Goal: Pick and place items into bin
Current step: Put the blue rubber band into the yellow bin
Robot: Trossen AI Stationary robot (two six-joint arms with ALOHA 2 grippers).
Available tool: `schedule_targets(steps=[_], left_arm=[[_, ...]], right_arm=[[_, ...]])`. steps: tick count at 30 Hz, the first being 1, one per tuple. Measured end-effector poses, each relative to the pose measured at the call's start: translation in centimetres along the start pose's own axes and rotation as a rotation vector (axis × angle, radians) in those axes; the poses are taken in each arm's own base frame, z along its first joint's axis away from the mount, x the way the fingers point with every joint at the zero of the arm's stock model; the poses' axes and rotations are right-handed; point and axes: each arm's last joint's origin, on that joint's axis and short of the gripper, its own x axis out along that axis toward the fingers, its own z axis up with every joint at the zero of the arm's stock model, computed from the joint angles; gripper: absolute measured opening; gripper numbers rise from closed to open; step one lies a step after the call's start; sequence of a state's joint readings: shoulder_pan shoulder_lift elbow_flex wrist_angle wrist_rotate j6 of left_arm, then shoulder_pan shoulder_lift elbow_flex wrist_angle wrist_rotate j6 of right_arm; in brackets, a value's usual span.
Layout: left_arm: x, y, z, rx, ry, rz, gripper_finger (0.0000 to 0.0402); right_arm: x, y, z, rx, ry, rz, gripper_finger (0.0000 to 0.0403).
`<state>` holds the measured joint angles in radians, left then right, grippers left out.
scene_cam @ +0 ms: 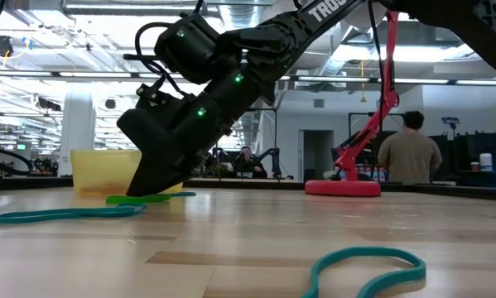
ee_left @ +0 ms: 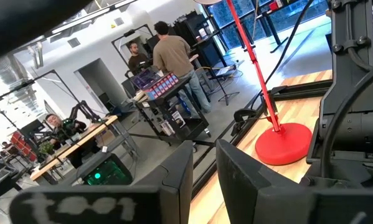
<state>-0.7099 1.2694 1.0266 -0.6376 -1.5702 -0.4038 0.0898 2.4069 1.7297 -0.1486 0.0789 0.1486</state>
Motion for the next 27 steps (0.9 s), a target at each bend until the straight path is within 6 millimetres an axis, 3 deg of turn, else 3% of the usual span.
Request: schedule_targets(steps=[3,9,13,16,20,24,27], left_arm=[[0.0,0.0,0.0,0.000,0.000,0.000,0.0062],[0.0,0.0,0.0,0.000,0.000,0.000,0.0062],[0.0,0.0,0.0,0.000,0.000,0.000,0.0062],[0.0,0.0,0.0,0.000,0.000,0.000,0.0062],[0.0,0.0,0.0,0.000,0.000,0.000,0.0062],[0.0,0.0,0.0,0.000,0.000,0.000,0.0062],[0.0,0.1,0.0,-0.001,-0.006,0.014,0.0062]], right_arm=[[0.0,0.0,0.0,0.000,-0.003,-0.001,0.0089],[0.1,0.4,0.0,-0.095,-0.018,0.008,0.0008],[-0.3,1.1,0.5,-0.094,-0.023,0.018,0.0009],[-1.3,2.3,2.2,-0.124,-0.072,0.043,0.0002],[-4.3,3.3,5.4,-0.181,-0.107,-0.007,0.0003],[-6.9,2.5,7.4,-0.249,-0.072,-0.278,0.0003],[-8.0,1.4,9.2,-0.285,-0.110,-0.359,0.0001]])
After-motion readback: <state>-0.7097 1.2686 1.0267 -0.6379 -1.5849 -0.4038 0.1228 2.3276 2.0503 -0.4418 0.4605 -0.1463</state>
